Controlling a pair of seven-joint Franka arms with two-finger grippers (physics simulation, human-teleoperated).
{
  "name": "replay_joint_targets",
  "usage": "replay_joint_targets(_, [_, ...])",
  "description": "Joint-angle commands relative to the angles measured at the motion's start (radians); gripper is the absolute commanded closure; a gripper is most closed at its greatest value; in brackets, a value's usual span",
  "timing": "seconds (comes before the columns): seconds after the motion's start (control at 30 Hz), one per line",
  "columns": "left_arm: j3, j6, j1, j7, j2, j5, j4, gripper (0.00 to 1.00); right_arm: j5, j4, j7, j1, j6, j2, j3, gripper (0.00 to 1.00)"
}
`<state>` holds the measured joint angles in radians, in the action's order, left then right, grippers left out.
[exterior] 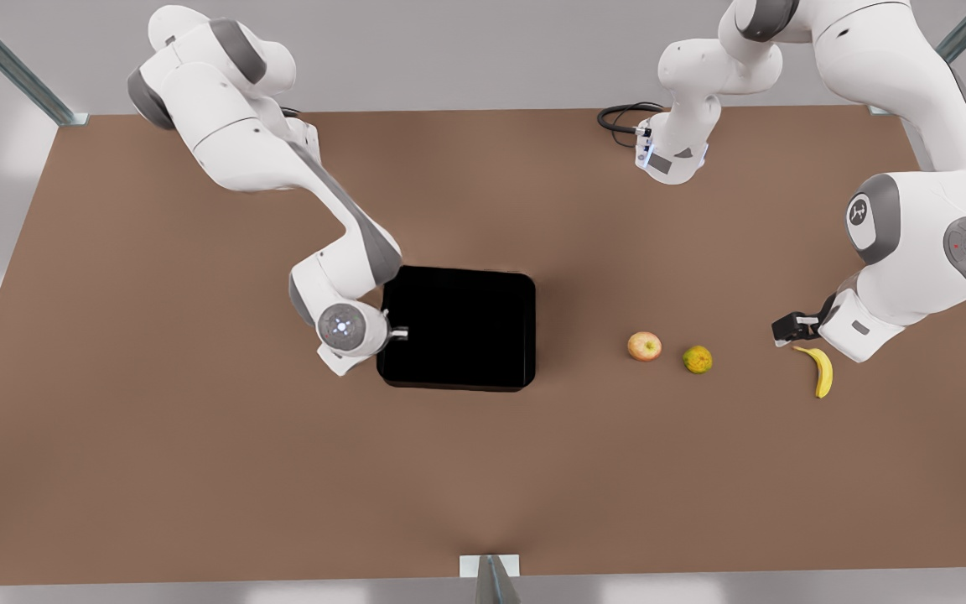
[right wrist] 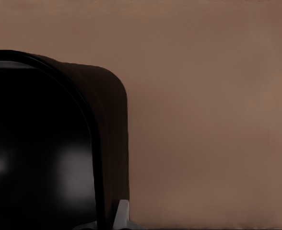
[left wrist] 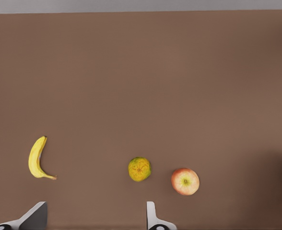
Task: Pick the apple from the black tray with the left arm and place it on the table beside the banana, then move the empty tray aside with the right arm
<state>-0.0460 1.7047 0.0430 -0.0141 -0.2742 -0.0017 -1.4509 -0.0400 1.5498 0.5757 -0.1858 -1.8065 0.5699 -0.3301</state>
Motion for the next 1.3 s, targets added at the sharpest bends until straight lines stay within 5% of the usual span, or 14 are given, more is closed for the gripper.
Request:
replay_joint_targets(0.0, [0.000,-0.002,0.000,-0.033,0.001,0.002,0.001,0.00,0.035,0.000,-0.411,0.003,0.213,-0.033,0.059,0.93])
replay_joint_targets(0.43, [0.000,-0.003,0.000,-0.037,0.001,0.000,0.000,0.00,0.034,-0.094,-1.283,0.003,0.251,0.033,0.572,0.96])
replay_joint_targets(0.87, [0.000,0.000,-0.002,-0.038,0.001,0.002,0.001,0.00,0.058,-0.102,-1.333,0.046,-0.042,0.219,0.622,0.87])
replay_joint_targets(0.9, [0.000,0.000,0.000,-0.037,0.001,0.002,0.001,0.00,0.058,-0.102,-1.330,0.046,-0.042,0.219,0.622,0.77])
replay_joint_targets(0.93, [0.000,0.000,0.000,-0.038,0.001,0.002,0.000,0.00,0.061,-0.103,-1.324,0.046,-0.040,0.217,0.622,0.38])
replay_joint_targets(1.0, [-0.002,0.003,-0.002,-0.040,0.001,0.002,0.003,0.00,0.140,-0.114,-1.304,0.045,-0.001,0.162,0.625,0.00])
replay_joint_targets(1.17, [0.000,0.003,0.002,-0.030,0.000,0.019,0.009,0.00,0.170,-0.283,-1.102,0.025,0.400,-0.148,0.554,0.00])
replay_joint_targets(1.23, [0.000,0.015,0.008,-0.038,0.000,0.017,0.012,0.00,0.066,-0.292,-0.939,0.034,0.401,-0.288,0.381,0.00])
replay_joint_targets(1.27, [0.000,0.016,0.008,-0.040,0.000,0.023,0.012,0.00,0.035,-0.292,-0.935,0.034,0.401,-0.309,0.384,0.00])
